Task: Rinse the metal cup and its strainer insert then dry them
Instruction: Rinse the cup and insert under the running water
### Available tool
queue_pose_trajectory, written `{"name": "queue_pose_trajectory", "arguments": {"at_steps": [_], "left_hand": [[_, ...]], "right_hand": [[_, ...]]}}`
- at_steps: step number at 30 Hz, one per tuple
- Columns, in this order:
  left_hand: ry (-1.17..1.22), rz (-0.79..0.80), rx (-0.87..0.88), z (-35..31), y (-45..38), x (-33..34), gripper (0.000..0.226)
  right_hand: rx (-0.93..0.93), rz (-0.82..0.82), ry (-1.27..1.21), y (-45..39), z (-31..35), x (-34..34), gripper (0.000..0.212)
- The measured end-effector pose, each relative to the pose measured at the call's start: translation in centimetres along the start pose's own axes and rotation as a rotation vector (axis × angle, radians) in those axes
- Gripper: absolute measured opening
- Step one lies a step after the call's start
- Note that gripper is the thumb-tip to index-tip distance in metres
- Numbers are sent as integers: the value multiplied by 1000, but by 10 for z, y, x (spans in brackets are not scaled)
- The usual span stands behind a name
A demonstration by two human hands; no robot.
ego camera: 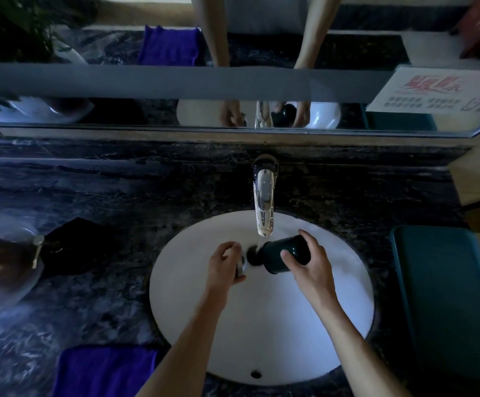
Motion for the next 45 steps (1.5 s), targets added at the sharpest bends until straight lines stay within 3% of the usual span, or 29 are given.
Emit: {"name": "queue_pose_trajectory", "arguments": {"at_steps": [6,9,16,22,32,40,45], "left_hand": [[-73,-1,-15,0,1,1,15],[-37,9,-51,7,3,-1,19],[-87,68,-24,5,11,9,16],[52,119,-95,7,19,13,21],[-68,216,-12,-6,36,24,34],[-240,99,235,-26,41,25,26],[-245,162,337,-38,54,29,18]], "right_hand": [[-125,-82,241,11,13,-5,63],[3,-43,52,10,0,-1,62],[73,-12,-36,11,-14,7,64],[155,87,-406,13,-17,22,49],[210,197,-516,25,-16,39,42],[202,237,-497,33,-12,44,26],[224,259,-443,39,-13,50,35]]}}
Point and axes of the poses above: each hand's wrist, its own y-axis away from the middle knuckle, its own x-axis out of the palm, z = x × y, the point moved 9 cm from there along -y, towards the middle knuckle, and after that the axes turned 3 degrees about y, right-handed, at the moved point
